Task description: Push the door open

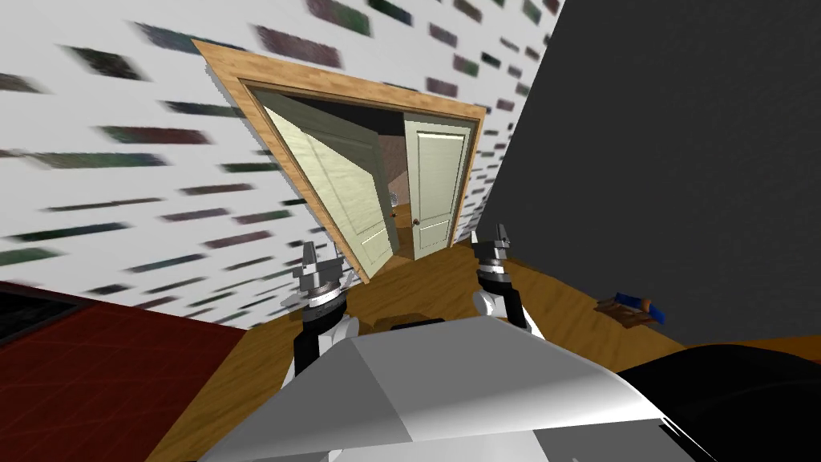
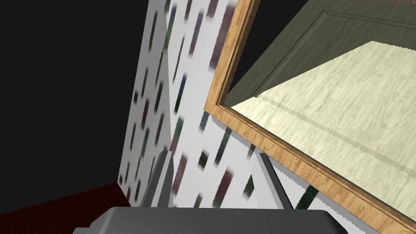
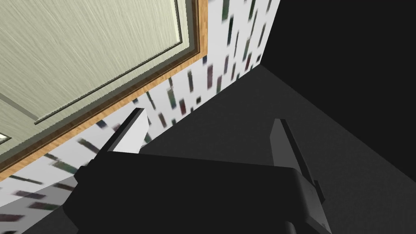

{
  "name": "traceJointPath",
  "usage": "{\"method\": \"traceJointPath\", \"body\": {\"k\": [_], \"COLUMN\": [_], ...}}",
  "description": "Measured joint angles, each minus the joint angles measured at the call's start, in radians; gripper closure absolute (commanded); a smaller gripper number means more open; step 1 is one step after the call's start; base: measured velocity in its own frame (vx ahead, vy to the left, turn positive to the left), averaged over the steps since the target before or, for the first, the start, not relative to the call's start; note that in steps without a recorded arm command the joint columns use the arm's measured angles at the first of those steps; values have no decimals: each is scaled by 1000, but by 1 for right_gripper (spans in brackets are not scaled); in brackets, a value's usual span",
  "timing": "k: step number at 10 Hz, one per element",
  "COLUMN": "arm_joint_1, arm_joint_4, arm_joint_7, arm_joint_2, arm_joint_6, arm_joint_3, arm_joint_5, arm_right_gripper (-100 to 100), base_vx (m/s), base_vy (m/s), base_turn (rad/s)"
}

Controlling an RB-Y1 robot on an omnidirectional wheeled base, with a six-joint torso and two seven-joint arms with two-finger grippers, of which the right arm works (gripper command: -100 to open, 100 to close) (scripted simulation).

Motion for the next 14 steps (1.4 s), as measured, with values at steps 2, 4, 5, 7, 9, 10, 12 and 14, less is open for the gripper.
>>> {"method": "traceJointPath", "body": {"k": [2, 4, 5, 7, 9, 10, 12, 14], "arm_joint_1": [-15, -25, -25, -44, -54, -54, -75, -89], "arm_joint_4": [42, 78, 94, 147, 181, 198, 240, 299], "arm_joint_7": [-20, -42, -52, -77, -99, -110, -128, -161], "arm_joint_2": [-7, -13, -17, -25, -27, -29, -32, -39], "arm_joint_6": [-15, -28, -36, -55, -68, -76, -87, -112], "arm_joint_3": [-8, -16, -18, -29, -35, -38, -47, -57], "arm_joint_5": [-23, -47, -57, -83, -107, -117, -139, -171], "arm_right_gripper": [-100, -100, -100, -100, -100, -100, -100, -100], "base_vx": [97, 79, 66, 104, 67, 54, 78, 75], "base_vy": [-67, -74, -72, -103, -93, -73, -98, -137], "base_turn": [272, 189, 235, 290, 186, 210, 284, 311]}}
